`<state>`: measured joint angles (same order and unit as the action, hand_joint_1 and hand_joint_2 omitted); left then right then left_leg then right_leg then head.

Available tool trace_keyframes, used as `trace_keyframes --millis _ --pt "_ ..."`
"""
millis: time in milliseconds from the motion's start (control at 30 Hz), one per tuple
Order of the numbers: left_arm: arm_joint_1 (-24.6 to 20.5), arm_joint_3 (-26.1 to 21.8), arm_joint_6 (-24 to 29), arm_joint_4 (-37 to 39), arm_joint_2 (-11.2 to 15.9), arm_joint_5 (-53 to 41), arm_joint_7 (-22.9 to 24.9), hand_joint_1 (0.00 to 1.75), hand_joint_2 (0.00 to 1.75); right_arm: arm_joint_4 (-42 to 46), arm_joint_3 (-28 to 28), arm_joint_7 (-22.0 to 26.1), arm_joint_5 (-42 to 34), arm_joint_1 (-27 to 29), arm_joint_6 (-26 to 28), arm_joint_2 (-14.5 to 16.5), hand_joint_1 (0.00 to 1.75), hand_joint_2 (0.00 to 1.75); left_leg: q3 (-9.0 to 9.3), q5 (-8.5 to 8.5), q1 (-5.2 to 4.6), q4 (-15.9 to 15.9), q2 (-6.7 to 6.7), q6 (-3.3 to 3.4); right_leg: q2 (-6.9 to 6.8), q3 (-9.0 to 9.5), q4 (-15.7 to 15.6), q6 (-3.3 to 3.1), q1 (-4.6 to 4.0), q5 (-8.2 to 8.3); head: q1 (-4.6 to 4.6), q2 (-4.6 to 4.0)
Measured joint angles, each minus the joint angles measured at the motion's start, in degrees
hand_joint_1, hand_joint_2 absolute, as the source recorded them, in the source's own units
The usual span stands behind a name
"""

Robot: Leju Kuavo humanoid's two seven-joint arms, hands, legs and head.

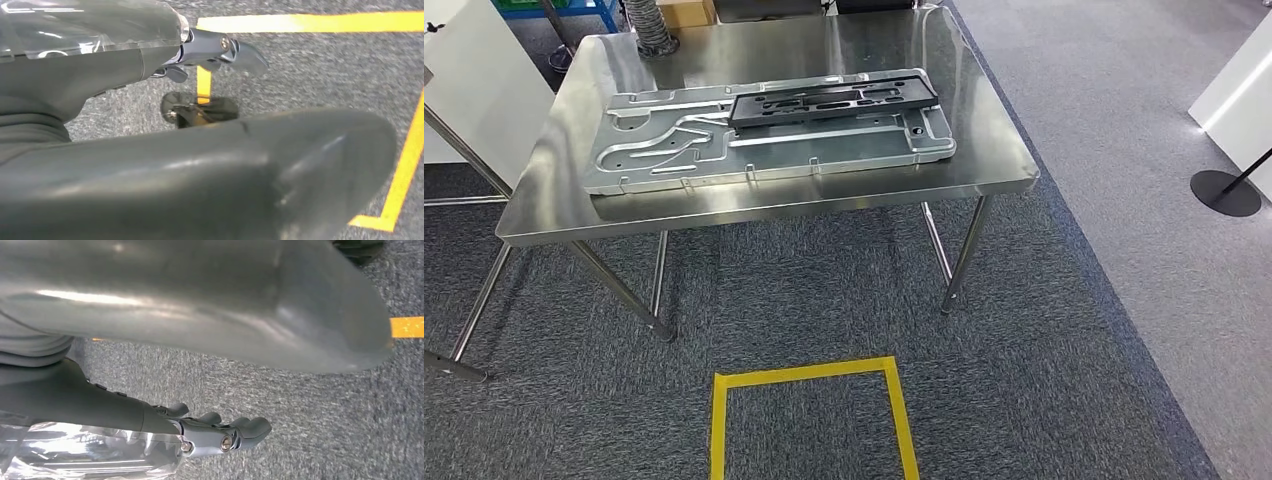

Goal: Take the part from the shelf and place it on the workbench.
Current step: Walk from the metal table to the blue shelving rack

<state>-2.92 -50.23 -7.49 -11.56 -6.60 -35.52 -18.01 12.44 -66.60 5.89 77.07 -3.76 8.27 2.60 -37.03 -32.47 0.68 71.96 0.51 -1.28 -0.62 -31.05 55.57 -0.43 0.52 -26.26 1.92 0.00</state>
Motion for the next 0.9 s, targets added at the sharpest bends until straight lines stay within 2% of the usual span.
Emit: trace_keyframes --millis 33,100,133,167,233,267,300,333,367,400,433,467,500,533,567,600,633,667,700,733,767,800,833,900 --pt "0.0 0.0 0.1 0.0 0.0 0.0 0.0 0.0 0.0 0.0 0.0 0.1 0.0 0.0 0.0 0.0 0.0 0.0 2.81 1.42 -0.02 -3.7 -0.03 0.26 0.02 -0.61 0.4 0.1 -0.03 0.25 0.0 0.0" --pt "-0.2 0.0 0.2 0.0 0.0 0.1 0.0 0.0 0.0 -0.1 0.0 0.1 0.0 -0.1 0.0 0.1 0.0 0.0 8.23 2.89 -0.24 -11.9 -0.16 0.92 0.06 -1.57 1.0 0.56 -0.14 0.78 0.0 0.0" --pt "-0.3 0.0 0.3 0.0 0.0 0.1 0.0 0.0 0.0 -0.1 0.0 0.1 0.0 -0.1 -0.1 0.1 0.0 0.0 9.72 2.99 -0.4 -14.4 -0.23 1.21 0.04 -1.91 1.2 0.87 -0.16 1.11 0.0 0.0" --pt "-0.3 0.0 0.3 0.0 0.0 0.1 -0.1 0.0 0.0 -0.1 0.0 0.1 0.0 -0.1 -0.1 0.1 0.0 0.0 10.15 2.84 -0.57 -15.5 -0.27 1.46 0.02 -2.18 1.2 1.21 -0.17 1.5 0.0 0.0" --pt "-0.3 0.0 0.3 0.0 -0.1 0.0 -0.1 0.0 0.0 -0.2 0.0 0.0 0.0 -0.1 -0.1 0.1 0.0 0.0 9.48 3.61 -0.5 -16.0 -0.15 2.15 0.06 -2.6 1.2 1.88 -0.16 2.22 0.0 0.0" --pt "-0.3 0.0 0.3 0.0 -0.1 0.0 -0.1 0.0 0.0 -0.2 -0.1 0.0 0.0 -0.2 0.0 0.1 0.0 0.0 8.92 4.22 -0.36 -16.2 -0.04 2.68 0.15 -3.01 1.7 2.19 -0.15 1.55 -0.01 0.0" --pt "-0.3 0.0 0.3 0.0 -0.2 0.0 -0.1 0.0 0.0 -0.2 -0.1 0.0 0.0 -0.2 0.0 0.1 0.0 0.0 8.24 4.94 -0.21 -16.4 0.07 3.15 0.25 -3.65 3.0 2.48 -0.13 -0.15 -0.01 0.0" --pt "-0.4 0.0 0.3 0.0 -0.2 0.0 -0.1 0.0 0.0 -0.2 -0.1 0.0 0.0 -0.2 -0.1 0.1 0.0 0.0 7.52 5.66 -0.13 -16.5 0.17 3.5 0.33 -4.52 5.6 2.72 -0.02 -2.88 -0.02 0.0" --pt "-0.4 0.0 0.4 0.0 -0.2 0.0 -0.1 0.0 0.0 -0.2 -0.1 -0.1 0.0 -0.2 -0.1 0.1 0.0 0.0 6.68 6.34 -0.23 -16.5 0.18 3.7 0.38 -5.47 9.0 2.97 0.05 -6.02 -0.02 0.0" --pt "-0.4 0.0 0.4 0.0 -0.2 0.0 -0.1 0.0 0.0 -0.2 -0.1 -0.1 0.0 -0.2 -0.1 0.1 0.0 0.0 5.83 7.0 -0.33 -16.4 0.21 3.73 0.39 -6.27 12.8 3.18 0.14 -8.48 -0.02 0.0" --pt "-0.4 0.0 0.4 0.0 -0.2 0.0 -0.1 0.0 0.0 -0.2 -0.1 -0.1 0.0 -0.2 -0.1 0.1 0.0 0.0 4.96 7.66 -0.44 -16.3 0.25 3.72 0.39 -6.62 15.9 3.33 0.2 -9.7 -0.02 0.0" --pt "-0.4 0.0 0.4 0.0 -0.2 0.0 -0.1 0.0 0.0 -0.2 -0.1 -0.1 0.0 -0.2 -0.1 0.1 0.0 0.0 4.04 8.29 -0.51 -16.1 0.29 3.67 0.39 -6.27 17.5 3.4 0.22 -9.46 -0.02 0.0" --pt "-0.4 0.0 0.4 0.0 -0.2 0.0 -0.1 0.0 0.0 -0.2 -0.1 -0.1 -0.1 -0.2 -0.1 0.1 0.0 0.0 3.07 8.9 -0.56 -15.9 0.32 3.6 0.39 -4.97 17.2 3.36 0.23 -8.04 -0.02 0.0" --pt "-0.4 0.0 0.4 0.0 -0.2 0.0 -0.2 0.0 0.0 -0.2 -0.1 -0.1 -0.1 -0.2 -0.1 0.1 0.0 0.0 2.09 9.49 -0.58 -15.6 0.33 3.49 0.39 -2.65 14.9 3.23 0.23 -6.18 -0.02 0.0" --pt "-0.5 0.0 0.4 0.0 -0.2 0.0 -0.2 0.0 0.0 -0.2 -0.2 0.0 -0.1 -0.3 -0.1 0.1 0.0 0.0 1.24 10.06 -0.6 -15.3 0.32 3.34 0.4 0.53 11.0 2.98 0.21 -4.91 -0.02 0.0" --pt "-0.5 0.0 0.4 0.0 -0.3 -0.1 -0.2 0.0 0.0 -0.2 -0.2 0.1 -0.1 -0.4 -0.1 0.1 0.0 0.0 0.54 10.6 -0.68 -15.0 0.29 3.14 0.41 4.06 6.0 2.71 0.08 -4.7 -0.02 0.0" --pt "-0.5 0.0 0.4 0.0 -0.3 -0.2 -0.3 0.0 0.0 -0.2 -0.2 0.2 -0.1 -0.6 -0.1 0.1 0.0 0.0 0.11 11.2 -0.74 -14.9 0.29 2.86 0.42 6.76 1.9 2.34 -0.07 -5.12 -0.01 0.0" --pt "-0.5 0.0 0.5 0.0 -0.3 -0.4 -0.4 0.0 0.0 -0.2 -0.2 0.3 -0.2 -0.7 -0.1 0.1 0.0 0.0 -0.12 11.83 -0.73 -14.9 0.32 2.56 0.44 8.4 -0.8 1.97 -0.26 -5.74 -0.01 0.0" --pt "-0.5 0.0 0.6 0.0 -0.3 -0.6 -0.4 0.0 0.0 -0.2 -0.2 0.4 -0.2 -0.8 -0.1 0.1 0.0 0.0 -0.25 12.51 -0.72 -15.0 0.36 2.23 0.45 8.9 -2.2 1.59 -0.48 -5.99 -0.01 0.0" --pt "-0.4 0.0 0.7 0.0 -0.3 -0.8 -0.5 0.0 0.0 -0.2 -0.2 0.4 -0.2 -0.8 -0.1 0.1 0.0 0.0 -0.33 13.19 -0.69 -15.3 0.38 1.87 0.41 8.48 -2.2 1.12 -0.43 -5.5 -0.01 0.0" --pt "-0.4 0.0 0.7 0.0 -0.3 -0.9 -0.5 0.0 0.0 -0.2 -0.2 0.4 -0.2 -0.8 -0.1 0.1 0.0 0.0 -0.58 12.94 -0.59 -15.2 0.28 1.54 0.31 7.93 -2.3 0.66 -0.38 -4.81 -0.01 0.0" --pt "-0.3 0.0 0.8 0.0 -0.3 -1.0 -0.5 0.0 0.0 -0.3 -0.2 0.4 -0.2 -0.8 -0.1 0.1 0.0 0.0 -1.03 11.29 -0.53 -14.3 0.15 1.25 0.17 7.21 -2.4 0.18 -0.28 -4.0 -0.02 0.0" --pt "-0.1 0.0 0.8 0.0 -0.3 -1.1 -0.5 0.0 0.0 -0.3 -0.2 0.4 -0.2 -0.8 -0.1 0.1 0.0 0.0 -1.64 8.49 -0.44 -12.2 0.02 0.98 0.05 6.33 -2.4 -0.21 -0.14 -3.1 -0.02 0.0" --pt "-0.1 0.0 0.8 0.0 -0.3 -1.1 -0.5 0.0 0.0 -0.3 -0.2 0.4 -0.2 -0.7 -0.1 0.1 0.0 0.0 -3.02 1.67 -0.23 -5.1 -0.11 0.61 -0.05 4.23 -2.3 -0.55 -0.21 -1.45 -0.02 0.0"
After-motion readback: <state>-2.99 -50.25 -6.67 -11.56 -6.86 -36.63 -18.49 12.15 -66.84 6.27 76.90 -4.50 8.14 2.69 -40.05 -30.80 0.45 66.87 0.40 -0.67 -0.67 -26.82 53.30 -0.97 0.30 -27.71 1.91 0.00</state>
